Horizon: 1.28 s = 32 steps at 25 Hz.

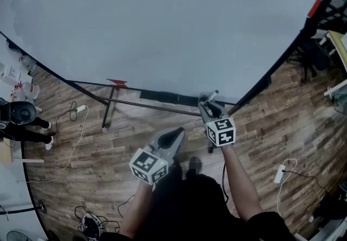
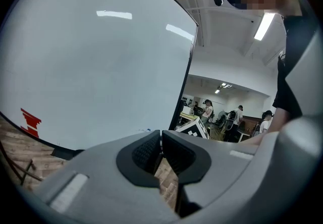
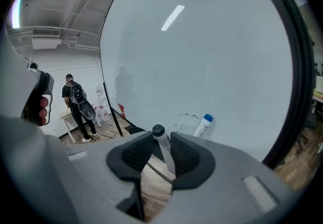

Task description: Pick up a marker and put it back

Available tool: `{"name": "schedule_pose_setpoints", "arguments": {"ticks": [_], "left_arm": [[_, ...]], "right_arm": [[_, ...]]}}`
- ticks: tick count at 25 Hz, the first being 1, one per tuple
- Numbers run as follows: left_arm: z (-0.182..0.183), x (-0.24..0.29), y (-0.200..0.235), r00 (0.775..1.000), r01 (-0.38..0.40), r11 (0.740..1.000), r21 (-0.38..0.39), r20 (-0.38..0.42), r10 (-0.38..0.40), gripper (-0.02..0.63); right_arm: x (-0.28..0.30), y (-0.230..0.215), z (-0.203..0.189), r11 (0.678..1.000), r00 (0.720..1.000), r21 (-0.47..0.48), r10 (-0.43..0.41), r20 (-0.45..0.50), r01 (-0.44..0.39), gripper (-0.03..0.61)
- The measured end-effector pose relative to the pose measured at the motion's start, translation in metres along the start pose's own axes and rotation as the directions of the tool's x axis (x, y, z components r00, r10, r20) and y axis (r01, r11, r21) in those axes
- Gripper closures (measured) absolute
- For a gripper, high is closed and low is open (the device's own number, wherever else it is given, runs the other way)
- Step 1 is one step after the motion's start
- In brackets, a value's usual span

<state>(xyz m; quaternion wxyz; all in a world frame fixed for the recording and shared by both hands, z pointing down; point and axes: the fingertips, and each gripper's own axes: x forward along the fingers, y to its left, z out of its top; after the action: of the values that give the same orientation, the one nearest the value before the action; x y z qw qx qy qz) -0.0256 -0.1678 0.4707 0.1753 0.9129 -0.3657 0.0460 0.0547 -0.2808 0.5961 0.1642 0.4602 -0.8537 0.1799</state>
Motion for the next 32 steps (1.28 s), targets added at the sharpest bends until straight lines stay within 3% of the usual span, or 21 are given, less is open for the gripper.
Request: {"name": "schedule_pose_setpoints", "arguments": {"ticks": [14, 32], "left_arm": [[0.004, -0.003, 0.002, 1.0, -0.006, 1.0, 0.015, -0.004, 0.006, 0.6], [0.006, 0.0, -0.012, 1.0, 0.0, 0.999, 0.039, -0.002, 0.0, 0.6]], "right_arm": [[-0.001, -0.01, 0.004, 0.999, 0.999, -0.003, -0.038, 0.008, 0.038, 0.489], [-0.022, -0.013, 0.033, 1.0, 0.997, -0.003, -0.01, 0.073, 0.011, 0.502]]}}
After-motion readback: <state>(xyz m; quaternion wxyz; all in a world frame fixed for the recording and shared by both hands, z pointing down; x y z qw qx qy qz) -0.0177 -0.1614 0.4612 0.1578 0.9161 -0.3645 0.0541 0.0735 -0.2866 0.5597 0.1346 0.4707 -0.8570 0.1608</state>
